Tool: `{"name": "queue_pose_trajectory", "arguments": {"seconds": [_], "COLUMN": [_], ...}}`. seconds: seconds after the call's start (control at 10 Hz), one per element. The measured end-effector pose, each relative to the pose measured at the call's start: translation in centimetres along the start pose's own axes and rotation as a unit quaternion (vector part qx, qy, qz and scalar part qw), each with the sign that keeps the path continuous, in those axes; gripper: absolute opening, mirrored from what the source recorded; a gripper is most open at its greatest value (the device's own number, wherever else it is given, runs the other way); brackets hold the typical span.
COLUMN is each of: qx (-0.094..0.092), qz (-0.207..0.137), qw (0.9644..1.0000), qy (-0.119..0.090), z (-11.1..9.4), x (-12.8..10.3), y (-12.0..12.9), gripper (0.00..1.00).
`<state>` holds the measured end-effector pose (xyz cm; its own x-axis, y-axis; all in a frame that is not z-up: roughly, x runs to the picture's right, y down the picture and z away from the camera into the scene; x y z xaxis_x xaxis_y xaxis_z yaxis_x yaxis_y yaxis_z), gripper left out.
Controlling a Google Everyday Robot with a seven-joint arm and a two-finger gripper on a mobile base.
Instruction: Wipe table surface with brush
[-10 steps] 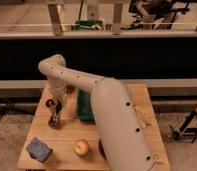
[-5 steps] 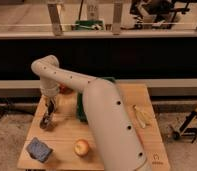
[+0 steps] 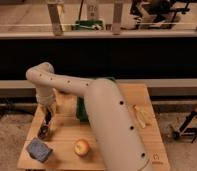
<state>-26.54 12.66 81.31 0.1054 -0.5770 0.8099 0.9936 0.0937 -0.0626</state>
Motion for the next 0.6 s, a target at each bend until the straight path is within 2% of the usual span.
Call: {"name": "queue_pose_trajectory", "arguments": {"seconds": [0.3, 0.6], "qx": [0.009, 0.016], "qz": [-0.013, -0.018], "qw": [0.9998, 0.9996], "qy": [-0.009, -0.012], "z": [-0.9, -1.3], "x": [-0.2, -0.3], "y": [3.5, 3.7], "gripper": [0.00, 0.00]}}
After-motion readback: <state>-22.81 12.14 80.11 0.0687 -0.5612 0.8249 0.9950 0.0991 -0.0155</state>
